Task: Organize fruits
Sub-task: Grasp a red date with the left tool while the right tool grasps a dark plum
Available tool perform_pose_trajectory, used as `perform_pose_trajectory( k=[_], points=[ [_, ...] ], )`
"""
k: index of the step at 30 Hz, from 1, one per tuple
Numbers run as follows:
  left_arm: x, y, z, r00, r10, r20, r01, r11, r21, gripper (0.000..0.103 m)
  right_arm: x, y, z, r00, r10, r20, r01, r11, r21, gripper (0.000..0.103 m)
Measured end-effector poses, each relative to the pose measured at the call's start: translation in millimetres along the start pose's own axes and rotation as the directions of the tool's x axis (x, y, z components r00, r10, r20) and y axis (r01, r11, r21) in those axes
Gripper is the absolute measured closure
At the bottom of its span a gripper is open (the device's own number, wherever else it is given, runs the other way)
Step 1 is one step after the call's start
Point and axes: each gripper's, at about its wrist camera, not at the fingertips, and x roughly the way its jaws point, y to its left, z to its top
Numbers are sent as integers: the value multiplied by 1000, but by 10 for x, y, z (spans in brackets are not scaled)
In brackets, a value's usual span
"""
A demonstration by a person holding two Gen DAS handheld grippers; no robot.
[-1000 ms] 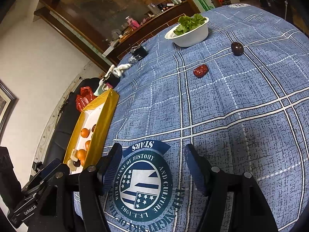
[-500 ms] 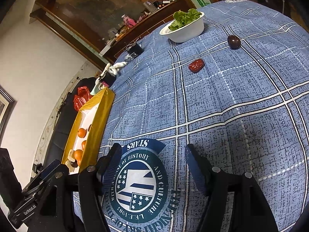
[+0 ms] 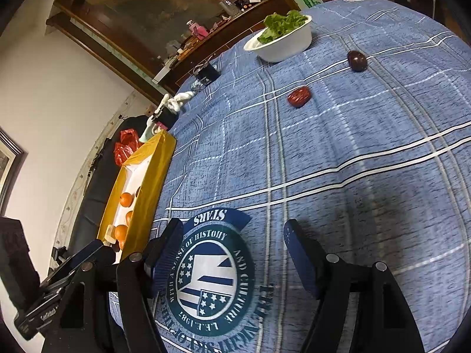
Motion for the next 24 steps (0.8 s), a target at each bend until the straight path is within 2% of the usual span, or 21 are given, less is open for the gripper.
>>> perform_pose_trajectory(
  k=[4,8,12,15,21,22,23,24],
  points=[
    [17,41,23,995,-103,3,103,994,-29,13,-256,-181,210,994,-97,57,98,995,-22,27],
    [111,-41,32,985,-173,-15,173,985,-29,13,-431,-415,541,970,-210,122,215,976,-28,28],
    [142,-81,100,986,-164,-4,164,986,-30,14,-333,-616,937,946,-282,158,288,957,-14,28],
    [154,-82,198,988,-154,4,154,988,-32,22,-189,-702,1193,932,-323,166,329,944,-9,33],
    [276,-270,499,988,-151,19,151,988,21,24,239,-862,1527,914,-388,120,393,919,-22,37],
    [326,-353,560,986,-165,23,164,986,41,24,306,-893,1554,913,-392,110,397,917,-26,44],
    [377,-417,605,985,-172,21,171,984,54,24,348,-916,1569,913,-394,103,399,917,-32,61],
    [434,-481,641,984,-176,17,175,982,66,24,372,-917,1568,913,-396,99,402,915,-40,69]
  ],
)
